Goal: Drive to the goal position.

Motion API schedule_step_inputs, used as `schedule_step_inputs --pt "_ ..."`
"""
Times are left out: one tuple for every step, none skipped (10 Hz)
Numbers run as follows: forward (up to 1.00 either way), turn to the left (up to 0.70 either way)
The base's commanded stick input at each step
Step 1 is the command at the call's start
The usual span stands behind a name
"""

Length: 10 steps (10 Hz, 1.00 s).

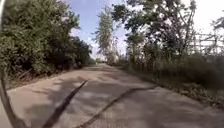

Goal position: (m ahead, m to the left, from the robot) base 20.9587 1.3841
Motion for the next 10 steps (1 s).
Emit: schedule_step_inputs --pt "0.70 0.00" --pt "0.70 0.00" --pt "0.70 0.00" --pt "0.70 0.00" --pt "0.70 0.00" --pt "0.70 0.00" --pt "0.70 0.00" --pt "0.70 0.00" --pt "0.70 0.00" --pt "0.70 0.00"
